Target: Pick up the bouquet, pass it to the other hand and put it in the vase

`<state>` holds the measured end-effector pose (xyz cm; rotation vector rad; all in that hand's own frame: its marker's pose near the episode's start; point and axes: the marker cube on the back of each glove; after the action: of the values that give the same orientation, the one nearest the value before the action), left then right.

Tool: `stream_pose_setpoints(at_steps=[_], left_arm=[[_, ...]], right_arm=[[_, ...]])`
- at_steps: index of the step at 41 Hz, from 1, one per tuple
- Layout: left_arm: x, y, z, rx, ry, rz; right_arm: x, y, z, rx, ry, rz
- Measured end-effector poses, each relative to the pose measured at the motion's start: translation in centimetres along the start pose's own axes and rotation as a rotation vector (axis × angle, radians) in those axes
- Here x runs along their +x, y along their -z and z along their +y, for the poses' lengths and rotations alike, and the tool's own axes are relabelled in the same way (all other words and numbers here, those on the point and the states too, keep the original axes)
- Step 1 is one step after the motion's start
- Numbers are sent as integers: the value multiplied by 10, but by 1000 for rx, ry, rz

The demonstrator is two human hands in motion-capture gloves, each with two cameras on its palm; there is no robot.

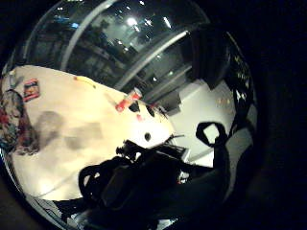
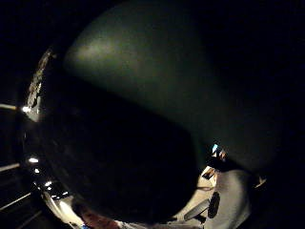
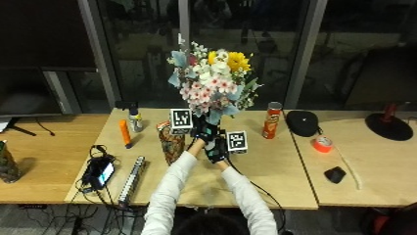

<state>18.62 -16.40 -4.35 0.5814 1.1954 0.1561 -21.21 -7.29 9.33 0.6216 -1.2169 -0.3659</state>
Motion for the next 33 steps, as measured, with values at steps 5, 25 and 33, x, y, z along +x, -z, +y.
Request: stream_pose_setpoints(at_steps=[5, 25, 33], left_arm=[[0, 12, -3, 25, -8, -38], [30, 116, -53, 250, -173, -179], [31, 147, -66, 332, -157, -170]], right_arm=[[-8, -9, 5, -95, -45, 0], [38, 60, 2, -232, -220, 398], [38, 78, -6, -208, -316, 351]])
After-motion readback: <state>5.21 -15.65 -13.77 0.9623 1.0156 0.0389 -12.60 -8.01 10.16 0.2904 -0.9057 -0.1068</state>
